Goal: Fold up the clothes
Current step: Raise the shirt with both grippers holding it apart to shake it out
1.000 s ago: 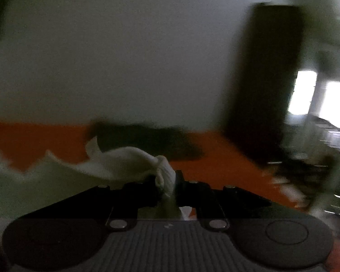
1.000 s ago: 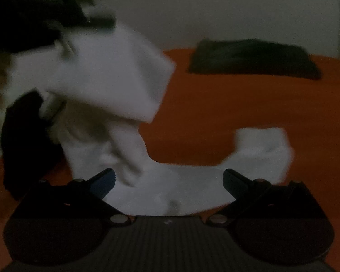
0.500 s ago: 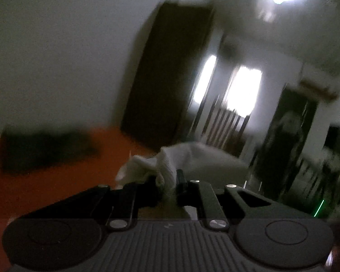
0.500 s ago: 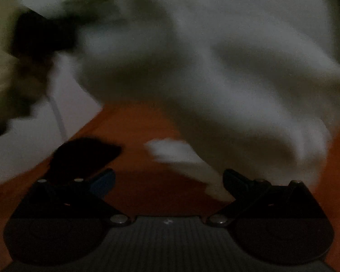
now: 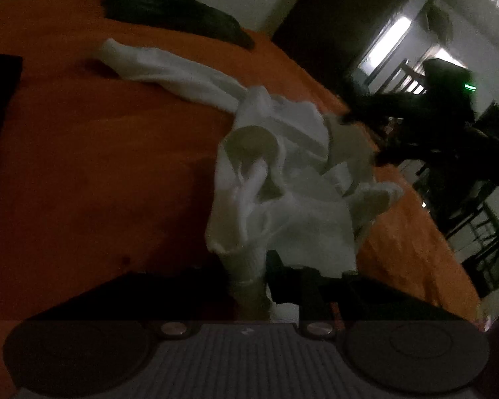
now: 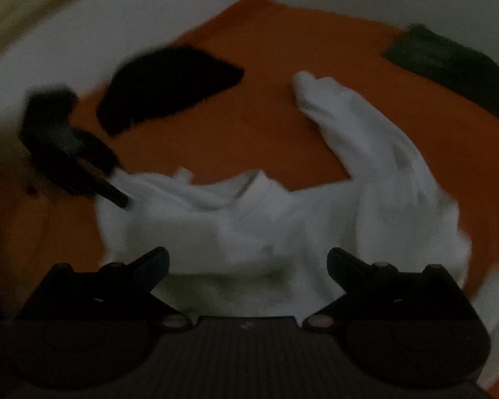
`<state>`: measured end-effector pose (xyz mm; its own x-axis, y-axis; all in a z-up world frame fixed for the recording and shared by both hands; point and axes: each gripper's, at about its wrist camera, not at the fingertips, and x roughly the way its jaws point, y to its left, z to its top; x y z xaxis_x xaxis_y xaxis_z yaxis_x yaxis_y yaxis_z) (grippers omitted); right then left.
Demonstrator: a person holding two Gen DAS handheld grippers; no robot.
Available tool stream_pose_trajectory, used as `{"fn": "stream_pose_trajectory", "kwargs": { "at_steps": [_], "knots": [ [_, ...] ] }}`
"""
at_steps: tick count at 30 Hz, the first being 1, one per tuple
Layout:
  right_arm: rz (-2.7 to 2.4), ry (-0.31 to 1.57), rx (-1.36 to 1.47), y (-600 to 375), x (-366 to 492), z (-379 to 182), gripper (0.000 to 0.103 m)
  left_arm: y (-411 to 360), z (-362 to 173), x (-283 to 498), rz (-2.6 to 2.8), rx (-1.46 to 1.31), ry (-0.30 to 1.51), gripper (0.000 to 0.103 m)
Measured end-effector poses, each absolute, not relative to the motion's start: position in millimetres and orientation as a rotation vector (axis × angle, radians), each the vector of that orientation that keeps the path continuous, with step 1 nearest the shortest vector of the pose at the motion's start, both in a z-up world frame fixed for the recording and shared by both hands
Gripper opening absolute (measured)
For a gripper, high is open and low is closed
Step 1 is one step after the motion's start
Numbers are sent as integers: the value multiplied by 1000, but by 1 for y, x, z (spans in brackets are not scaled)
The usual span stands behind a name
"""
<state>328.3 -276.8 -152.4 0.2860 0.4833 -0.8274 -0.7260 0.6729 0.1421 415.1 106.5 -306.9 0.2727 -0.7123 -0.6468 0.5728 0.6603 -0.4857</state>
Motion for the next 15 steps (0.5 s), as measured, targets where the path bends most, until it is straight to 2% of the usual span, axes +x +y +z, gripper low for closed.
{"fn": "stream_pose_trajectory", "kwargs": {
  "at_steps": [1,3,6,8,9,10,11,12,13,14,15],
  "knots": [
    [871,999,-334,-271,342,-160,101,99,-306,421,-882,-172,967,32],
    [970,1005,-417,-262,362,-169,98,99,-303,412,-917,-149,961,42],
    [1089,1017,-535,-242,386,-187,90,78,-302,409,-938,-69,943,52],
    [1142,1071,-596,-227,400,-207,71,74,-306,408,-943,-67,952,53],
    [1160,1091,-626,-221,404,-217,67,70,-311,408,-947,-62,961,53],
    [1170,1104,-656,-218,402,-228,60,66,-314,408,-947,-46,972,49],
    [1179,1108,-675,-216,401,-237,50,62,-316,407,-954,-19,976,39],
    [1185,1101,-674,-216,400,-244,44,59,-319,406,-953,13,968,15],
    [1180,1091,-659,-217,399,-249,31,55,-321,406,-951,43,958,9],
    [1167,1082,-636,-220,399,-252,16,56,-318,404,-945,50,929,9],
    [1154,1061,-609,-224,398,-252,9,57,-314,403,-938,57,898,8]
  ]
}}
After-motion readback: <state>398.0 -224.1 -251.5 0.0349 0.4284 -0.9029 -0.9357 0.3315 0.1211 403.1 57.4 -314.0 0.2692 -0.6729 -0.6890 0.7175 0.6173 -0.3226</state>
